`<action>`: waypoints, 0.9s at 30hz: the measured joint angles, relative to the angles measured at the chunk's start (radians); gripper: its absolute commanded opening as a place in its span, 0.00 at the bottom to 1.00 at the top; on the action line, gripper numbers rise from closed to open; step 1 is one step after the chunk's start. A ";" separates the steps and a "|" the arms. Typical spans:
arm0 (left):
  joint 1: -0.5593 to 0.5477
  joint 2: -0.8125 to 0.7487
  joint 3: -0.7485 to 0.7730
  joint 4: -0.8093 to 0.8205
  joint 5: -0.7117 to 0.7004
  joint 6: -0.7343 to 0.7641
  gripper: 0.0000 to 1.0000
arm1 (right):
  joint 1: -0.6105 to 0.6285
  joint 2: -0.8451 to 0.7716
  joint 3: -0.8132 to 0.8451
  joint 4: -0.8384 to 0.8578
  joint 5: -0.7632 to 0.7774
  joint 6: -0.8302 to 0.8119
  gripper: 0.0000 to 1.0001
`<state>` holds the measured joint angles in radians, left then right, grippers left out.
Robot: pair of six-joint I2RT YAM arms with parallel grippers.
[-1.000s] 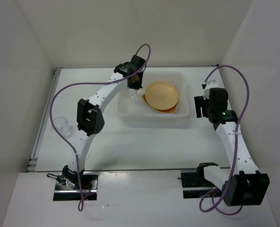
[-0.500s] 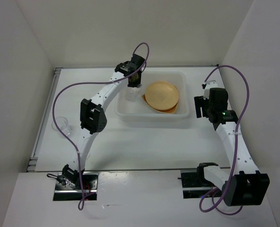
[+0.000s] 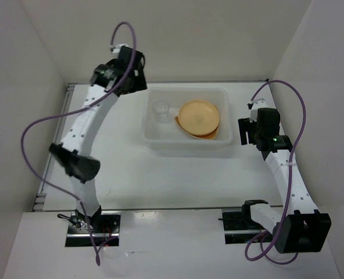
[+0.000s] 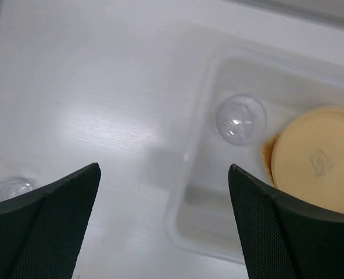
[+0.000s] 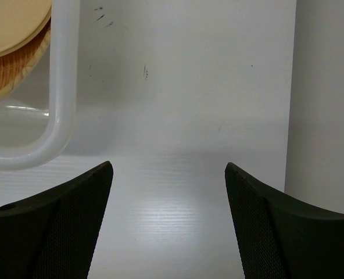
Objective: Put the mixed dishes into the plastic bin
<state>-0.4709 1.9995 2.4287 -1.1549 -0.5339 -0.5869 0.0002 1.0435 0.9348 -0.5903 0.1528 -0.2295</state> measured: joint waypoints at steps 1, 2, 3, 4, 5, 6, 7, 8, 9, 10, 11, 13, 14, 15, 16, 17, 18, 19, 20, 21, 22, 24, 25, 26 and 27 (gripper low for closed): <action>0.021 -0.092 -0.099 0.002 -0.024 -0.028 0.96 | 0.002 0.000 0.000 0.000 -0.002 0.000 0.83; 0.044 -0.172 -0.192 -0.004 -0.041 -0.051 0.96 | 0.004 0.001 0.000 0.001 -0.003 0.000 0.83; 0.065 -0.250 -0.293 -0.007 -0.059 -0.071 0.96 | 0.004 0.003 0.000 0.001 -0.004 0.000 0.83; 0.084 -0.333 -0.402 -0.006 -0.067 -0.103 0.96 | 0.004 0.006 0.000 0.002 -0.005 0.000 0.83; 0.100 -0.415 -0.534 0.006 -0.066 -0.134 0.96 | 0.006 0.012 0.000 0.002 -0.006 0.000 0.83; 0.116 -0.497 -0.671 0.013 -0.055 -0.164 0.96 | 0.009 0.018 0.000 0.002 -0.007 0.000 0.83; 0.138 -0.567 -0.789 0.014 -0.036 -0.187 0.95 | 0.011 0.023 0.000 0.002 -0.008 0.000 0.83; 0.161 -0.629 -0.907 0.009 -0.013 -0.210 0.95 | 0.013 0.028 0.000 0.002 -0.009 -0.002 0.83; 0.190 -0.684 -1.019 0.016 0.005 -0.233 0.95 | 0.013 0.032 0.000 0.002 -0.013 -0.003 0.83; 0.216 -0.725 -1.106 0.019 0.021 -0.240 0.95 | 0.013 0.035 0.000 0.002 -0.016 -0.006 0.83; 0.247 -0.759 -1.186 0.017 0.037 -0.252 0.95 | 0.013 0.037 0.000 0.001 -0.019 -0.008 0.83; 0.292 -0.794 -1.276 0.008 0.058 -0.257 0.95 | 0.016 0.041 0.000 0.001 -0.030 -0.013 0.83; 0.306 -0.797 -1.292 0.008 0.068 -0.257 0.95 | 0.018 0.045 0.000 0.001 -0.037 -0.018 0.83; 0.315 -0.797 -1.293 0.014 0.073 -0.257 0.95 | 0.020 0.047 0.000 0.001 -0.041 -0.021 0.83; 0.327 -0.793 -1.293 0.034 0.075 -0.256 0.95 | 0.022 0.051 0.000 0.000 -0.046 -0.024 0.83; 0.336 -0.789 -1.292 0.049 0.075 -0.254 0.96 | 0.022 0.053 0.000 -0.001 -0.051 -0.026 0.83; 0.349 -0.779 -1.292 0.062 0.076 -0.252 0.96 | 0.023 0.055 0.000 -0.001 -0.055 -0.027 0.83; 0.364 -0.766 -1.292 0.075 0.076 -0.249 0.96 | 0.023 0.056 0.000 -0.001 -0.057 -0.027 0.83; 0.379 -0.751 -1.292 0.088 0.075 -0.246 0.96 | 0.023 0.056 0.000 -0.001 -0.060 -0.028 0.83; 0.396 -0.735 -1.292 0.105 0.075 -0.232 0.96 | 0.023 0.056 0.000 -0.001 -0.061 -0.029 0.83; 0.414 -0.721 -1.294 0.126 0.075 -0.222 0.96 | 0.023 0.056 0.000 -0.001 -0.061 -0.030 0.83; 0.444 -0.696 -1.301 0.164 0.076 -0.195 0.98 | 0.023 0.056 0.000 -0.001 -0.063 -0.030 0.83; 0.457 -0.681 -1.303 0.179 0.077 -0.175 0.98 | 0.023 0.056 0.000 -0.001 -0.063 -0.030 0.83; 0.471 -0.661 -1.304 0.194 0.079 -0.166 0.98 | 0.023 0.056 0.000 -0.001 -0.063 -0.030 0.83; 0.481 -0.637 -1.304 0.209 0.080 -0.148 0.98 | 0.023 0.056 0.000 -0.001 -0.063 -0.030 0.83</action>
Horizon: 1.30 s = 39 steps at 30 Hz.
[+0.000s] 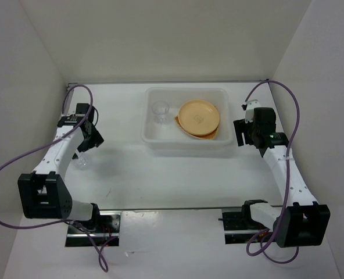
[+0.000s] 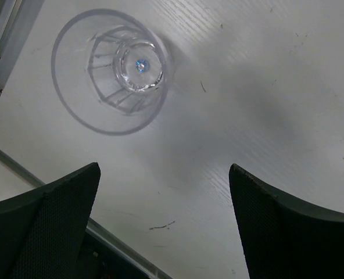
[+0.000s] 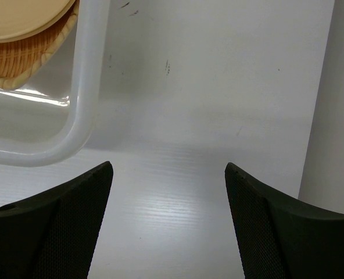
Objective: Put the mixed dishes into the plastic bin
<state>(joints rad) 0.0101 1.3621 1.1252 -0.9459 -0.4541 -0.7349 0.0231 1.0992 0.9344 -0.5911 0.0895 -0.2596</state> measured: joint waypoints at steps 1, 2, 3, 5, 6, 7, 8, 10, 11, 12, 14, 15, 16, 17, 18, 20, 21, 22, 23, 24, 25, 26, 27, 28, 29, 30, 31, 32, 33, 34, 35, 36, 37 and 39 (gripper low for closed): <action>0.007 0.021 0.000 0.015 0.000 0.010 0.98 | 0.000 0.000 0.000 0.000 0.000 0.000 0.83; 0.016 0.048 0.000 0.032 0.001 0.028 0.98 | 0.000 0.000 0.000 0.000 0.000 0.000 0.83; 0.023 0.070 0.000 0.048 0.003 0.043 0.98 | 0.000 0.000 0.000 0.000 0.000 0.000 0.83; 0.035 0.113 0.000 0.078 0.004 0.073 0.98 | 0.000 0.000 0.000 0.000 0.000 0.000 0.83; 0.037 0.132 0.000 0.093 0.004 0.084 0.98 | 0.000 0.000 0.000 0.000 0.000 0.000 0.83; 0.042 0.153 0.000 0.106 0.003 0.097 0.98 | 0.000 -0.001 0.000 0.000 0.000 0.000 0.83; 0.045 0.172 0.000 0.118 0.003 0.105 0.96 | 0.000 -0.001 0.000 0.000 0.000 0.000 0.83; 0.051 0.210 0.000 0.140 0.002 0.123 0.91 | 0.000 -0.001 0.000 0.000 0.000 0.000 0.84; 0.055 0.225 0.000 0.148 0.001 0.128 0.87 | 0.000 -0.001 0.000 0.000 0.000 0.000 0.84; 0.057 0.238 0.000 0.155 -0.003 0.134 0.80 | 0.000 -0.001 0.000 0.000 0.000 0.000 0.84; 0.060 0.251 0.000 0.167 -0.008 0.145 0.52 | 0.000 -0.001 0.000 0.000 0.000 0.000 0.84; 0.061 0.252 0.000 0.172 -0.010 0.149 0.16 | 0.000 -0.001 0.000 0.000 0.000 0.000 0.84; 0.062 0.252 0.000 0.176 -0.013 0.154 0.05 | 0.000 -0.001 0.000 0.000 0.000 0.000 0.84; 0.063 0.252 0.000 0.182 -0.014 0.158 0.00 | 0.000 -0.002 0.000 0.000 0.000 0.000 0.84; 0.063 0.252 0.001 0.184 -0.016 0.163 0.00 | 0.000 -0.003 0.000 0.000 0.000 0.000 0.84; 0.063 0.250 0.010 0.169 -0.012 0.160 0.00 | 0.000 -0.003 0.000 0.000 0.001 0.000 0.84; 0.063 0.250 0.028 0.155 -0.010 0.161 0.00 | 0.000 -0.003 0.000 0.000 0.001 0.000 0.84; 0.063 0.244 0.061 0.140 0.002 0.160 0.00 | 0.000 -0.003 0.000 0.000 0.000 0.000 0.84; 0.063 0.233 0.092 0.136 0.015 0.160 0.00 | 0.000 -0.004 0.000 0.000 0.001 0.000 0.84; 0.063 0.214 0.132 0.137 0.046 0.162 0.00 | 0.000 -0.004 0.000 0.000 0.001 0.000 0.84; 0.066 0.179 0.174 0.153 0.100 0.161 0.00 | 0.000 -0.004 0.000 0.000 0.001 0.000 0.84; 0.066 0.135 0.201 0.195 0.157 0.162 0.00 | 0.000 -0.004 0.000 0.000 0.000 0.000 0.84; 0.064 0.085 0.220 0.242 0.219 0.163 0.00 | 0.000 -0.004 0.000 0.000 0.000 0.000 0.84; 0.058 0.031 0.238 0.299 0.298 0.164 0.00 | 0.000 -0.004 0.000 0.000 0.001 0.000 0.84; 0.042 -0.019 0.267 0.354 0.383 0.166 0.00 | 0.000 -0.004 0.000 0.000 0.001 0.000 0.84; 0.023 -0.037 0.304 0.388 0.449 0.174 0.00 | 0.000 -0.004 0.000 0.000 0.001 0.000 0.84; -0.008 -0.031 0.365 0.409 0.521 0.187 0.00 | 0.000 -0.004 0.000 0.000 0.001 0.000 0.84; -0.048 -0.007 0.449 0.409 0.581 0.211 0.00 | 0.000 -0.004 0.000 0.000 0.001 0.000 0.84; -0.096 0.047 0.550 0.401 0.632 0.239 0.00 | 0.000 -0.004 0.000 0.000 0.001 0.000 0.84; -0.146 0.107 0.639 0.404 0.665 0.266 0.00 | 0.000 -0.004 0.000 0.000 0.001 0.000 0.84; -0.200 0.172 0.707 0.404 0.675 0.293 0.00 | 0.000 -0.004 0.000 0.000 0.001 0.000 0.84; -0.252 0.227 0.760 0.393 0.669 0.320 0.00 | 0.000 -0.004 0.000 0.000 0.001 0.000 0.84; -0.294 0.280 0.787 0.378 0.655 0.336 0.00 | 0.000 -0.004 0.000 0.000 0.001 0.000 0.84; -0.396 0.406 0.812 0.308 0.579 0.370 0.00 | 0.000 -0.004 0.000 0.000 0.001 0.000 0.84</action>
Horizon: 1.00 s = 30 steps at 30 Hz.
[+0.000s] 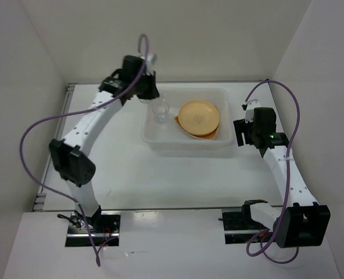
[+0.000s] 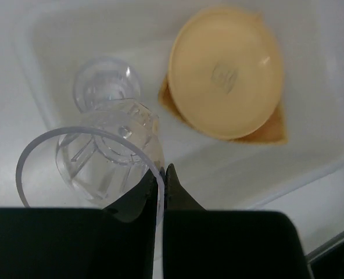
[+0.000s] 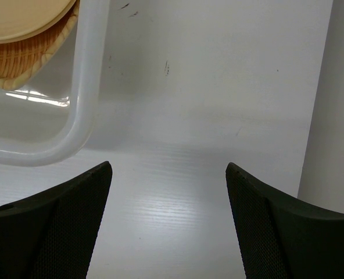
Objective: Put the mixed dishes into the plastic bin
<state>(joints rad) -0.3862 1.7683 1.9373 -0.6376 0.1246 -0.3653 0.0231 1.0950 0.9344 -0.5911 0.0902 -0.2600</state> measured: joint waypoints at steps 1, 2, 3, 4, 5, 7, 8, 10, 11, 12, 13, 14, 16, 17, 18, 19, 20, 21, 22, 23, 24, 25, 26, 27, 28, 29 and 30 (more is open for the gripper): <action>-0.038 0.053 0.006 -0.040 -0.036 0.010 0.00 | 0.000 0.000 0.000 0.000 0.000 0.000 0.84; -0.076 0.110 0.012 -0.082 -0.079 0.023 0.00 | 0.000 0.000 0.000 0.000 0.000 0.000 0.84; -0.111 0.166 0.022 -0.128 -0.123 0.031 0.00 | 0.000 0.000 0.000 0.000 0.000 0.000 0.84; -0.143 0.220 0.036 -0.174 -0.159 0.044 0.00 | 0.000 0.000 0.000 0.000 0.000 0.000 0.84; -0.172 0.267 0.057 -0.216 -0.195 0.051 0.00 | 0.000 0.000 0.000 0.000 0.000 0.000 0.84; -0.211 0.334 0.082 -0.260 -0.249 0.056 0.00 | 0.000 0.000 0.000 0.000 0.001 0.000 0.84; -0.224 0.354 0.085 -0.275 -0.270 0.060 0.00 | 0.000 -0.001 0.000 0.000 0.002 0.000 0.84; -0.237 0.369 0.097 -0.305 -0.303 0.071 0.00 | 0.000 -0.003 0.000 0.000 0.003 0.000 0.84; -0.238 0.372 0.107 -0.313 -0.319 0.075 0.00 | 0.000 -0.005 0.000 0.000 0.003 0.000 0.84; -0.238 0.373 0.119 -0.315 -0.332 0.076 0.00 | 0.000 -0.006 0.000 0.001 0.003 0.000 0.84; -0.238 0.374 0.129 -0.315 -0.343 0.076 0.00 | 0.000 -0.007 0.000 0.001 0.003 0.000 0.84; -0.237 0.374 0.140 -0.313 -0.354 0.076 0.00 | 0.000 -0.008 0.000 0.001 0.003 0.000 0.84; -0.236 0.377 0.153 -0.309 -0.367 0.077 0.00 | 0.000 -0.009 0.000 0.001 0.003 0.000 0.85; -0.234 0.378 0.155 -0.304 -0.373 0.077 0.00 | 0.000 -0.009 0.000 0.001 0.003 0.000 0.85; -0.233 0.383 0.156 -0.300 -0.377 0.077 0.00 | 0.000 -0.009 0.000 0.001 0.003 0.000 0.85; -0.232 0.390 0.159 -0.298 -0.381 0.077 0.00 | 0.000 -0.009 0.000 0.001 0.003 0.000 0.86; -0.232 0.401 0.163 -0.297 -0.383 0.078 0.00 | 0.000 -0.009 0.000 0.001 0.003 0.000 0.86; -0.231 0.412 0.164 -0.294 -0.383 0.078 0.00 | 0.000 -0.009 0.000 0.001 0.003 0.000 0.86; -0.231 0.422 0.164 -0.291 -0.383 0.078 0.00 | 0.000 -0.009 0.000 0.001 0.003 0.000 0.86; -0.231 0.433 0.164 -0.289 -0.381 0.078 0.00 | 0.000 -0.009 0.000 0.001 0.003 0.000 0.86; -0.231 0.442 0.164 -0.286 -0.381 0.078 0.00 | 0.000 -0.009 0.000 0.001 0.003 0.000 0.86; -0.231 0.453 0.164 -0.283 -0.380 0.077 0.00 | 0.000 -0.009 0.000 0.001 0.003 0.000 0.86; -0.231 0.462 0.164 -0.282 -0.378 0.077 0.00 | 0.000 -0.009 0.000 0.001 0.003 0.000 0.86; -0.231 0.470 0.164 -0.281 -0.375 0.077 0.00 | 0.000 -0.009 0.000 0.001 0.003 0.000 0.86; -0.231 0.475 0.164 -0.280 -0.373 0.077 0.00 | 0.000 -0.009 0.000 0.001 0.003 0.000 0.86; -0.231 0.480 0.164 -0.278 -0.369 0.077 0.00 | 0.000 -0.009 0.000 0.001 0.003 0.000 0.86; -0.231 0.483 0.164 -0.277 -0.366 0.077 0.00 | 0.000 -0.010 0.000 0.000 0.003 0.000 0.86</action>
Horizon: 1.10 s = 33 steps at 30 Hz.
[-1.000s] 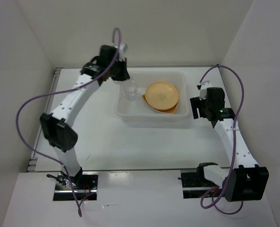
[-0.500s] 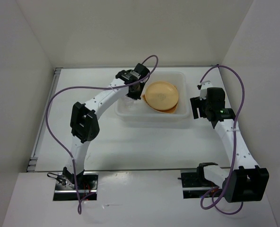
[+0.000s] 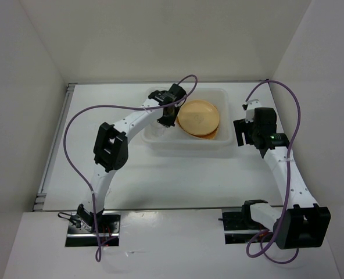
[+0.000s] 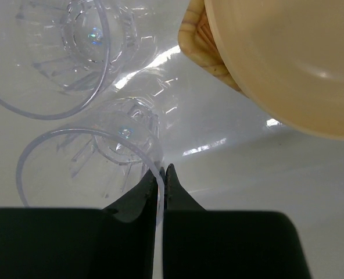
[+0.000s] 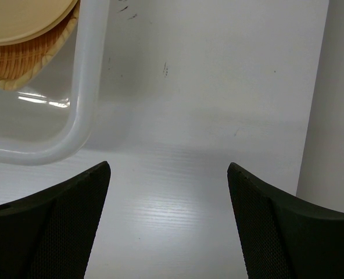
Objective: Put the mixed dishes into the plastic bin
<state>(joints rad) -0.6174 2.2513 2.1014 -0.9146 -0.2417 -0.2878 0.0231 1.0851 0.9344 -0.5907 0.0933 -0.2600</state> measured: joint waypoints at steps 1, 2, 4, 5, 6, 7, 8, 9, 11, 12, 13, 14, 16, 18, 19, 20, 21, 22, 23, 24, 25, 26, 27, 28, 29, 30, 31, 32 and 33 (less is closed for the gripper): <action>0.000 0.001 0.000 0.002 0.004 -0.001 0.00 | 0.000 -0.001 0.000 0.000 0.000 0.000 0.86; 0.000 0.001 0.000 0.003 0.006 -0.002 0.00 | 0.000 -0.002 0.000 0.000 0.000 0.000 0.86; 0.000 0.001 0.000 0.005 0.012 -0.001 0.26 | 0.000 -0.005 0.000 0.000 0.000 0.000 0.87; 0.000 0.001 0.003 0.005 0.013 0.000 0.39 | 0.000 -0.006 0.000 0.000 0.000 0.000 0.90; 0.000 0.002 0.006 0.006 0.014 0.003 0.51 | 0.000 -0.007 0.000 0.000 0.000 0.000 0.92; 0.000 0.002 0.013 0.006 0.017 0.002 0.75 | 0.000 -0.008 0.000 0.000 0.000 0.000 0.93; 0.000 0.002 0.021 0.009 0.019 0.004 0.83 | 0.000 -0.008 0.000 0.000 0.000 0.000 0.93; 0.000 0.002 0.031 0.010 0.022 -0.001 0.88 | 0.000 -0.009 0.000 0.000 0.000 0.000 0.94; 0.000 0.001 0.055 0.010 0.021 -0.006 0.95 | 0.000 -0.010 0.000 0.000 0.000 0.000 0.99; 0.000 -0.001 0.069 0.008 0.020 -0.008 0.96 | 0.000 -0.010 0.000 0.000 0.000 0.000 0.99; 0.000 -0.002 0.092 0.001 0.014 -0.011 0.98 | 0.000 -0.010 0.000 0.000 0.000 0.000 0.99; 0.000 -0.007 0.120 -0.002 0.003 -0.015 1.00 | 0.000 -0.010 0.000 0.000 0.000 0.000 0.99; 0.000 -0.043 0.157 0.006 -0.035 -0.028 1.00 | 0.000 -0.010 0.000 0.000 0.001 0.000 0.99; 0.000 -0.119 0.158 0.028 -0.073 -0.031 1.00 | 0.000 -0.010 0.000 0.000 0.002 -0.001 0.99; 0.000 -0.182 0.142 0.060 -0.094 -0.029 1.00 | 0.000 -0.010 0.000 0.000 0.003 0.000 0.99; 0.001 -0.269 0.090 0.119 -0.113 -0.027 1.00 | 0.000 -0.010 0.000 0.000 0.005 0.000 0.99; 0.005 -0.372 0.012 0.185 -0.129 -0.026 1.00 | 0.000 -0.011 0.000 0.000 0.006 0.000 0.99; 0.009 -0.484 -0.074 0.240 -0.143 -0.025 1.00 | 0.000 -0.013 0.000 0.000 0.008 0.000 0.99; 0.018 -0.615 -0.183 0.306 -0.159 -0.024 1.00 | 0.000 -0.015 0.000 0.001 0.008 0.000 0.99; 0.034 -0.748 -0.285 0.365 -0.174 -0.023 1.00 | 0.000 -0.017 0.000 0.001 0.009 -0.001 0.99; 0.052 -0.865 -0.370 0.412 -0.189 -0.022 1.00 | 0.000 -0.019 0.000 0.001 0.009 0.000 0.99; 0.074 -0.989 -0.483 0.478 -0.204 -0.023 1.00 | 0.000 -0.023 0.000 0.001 0.008 0.000 0.99; 0.099 -1.102 -0.570 0.492 -0.227 -0.024 1.00 | 0.000 -0.025 0.000 0.001 0.008 -0.001 0.99; 0.118 -1.197 -0.648 0.502 -0.248 -0.027 1.00 | 0.000 -0.027 0.000 0.001 0.008 -0.001 0.99; 0.127 -1.267 -0.708 0.502 -0.267 -0.029 1.00 | 0.000 -0.028 0.000 0.001 0.008 0.000 0.99; 0.131 -1.329 -0.766 0.502 -0.282 -0.030 1.00 | 0.000 -0.028 0.000 0.001 0.008 0.000 0.99; 0.131 -1.368 -0.816 0.492 -0.292 -0.033 1.00 | 0.000 -0.028 0.000 0.001 0.008 0.000 0.99; 0.131 -1.405 -0.880 0.487 -0.309 -0.039 1.00 | 0.000 -0.027 0.000 0.001 0.008 0.000 0.99; 0.131 -1.442 -0.936 0.475 -0.321 -0.049 1.00 | 0.000 -0.026 0.000 0.001 0.008 -0.001 0.99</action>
<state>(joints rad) -0.4866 0.8093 1.1652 -0.4400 -0.5629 -0.3367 0.0231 1.0588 0.9344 -0.5900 0.1013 -0.2607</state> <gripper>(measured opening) 0.995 0.985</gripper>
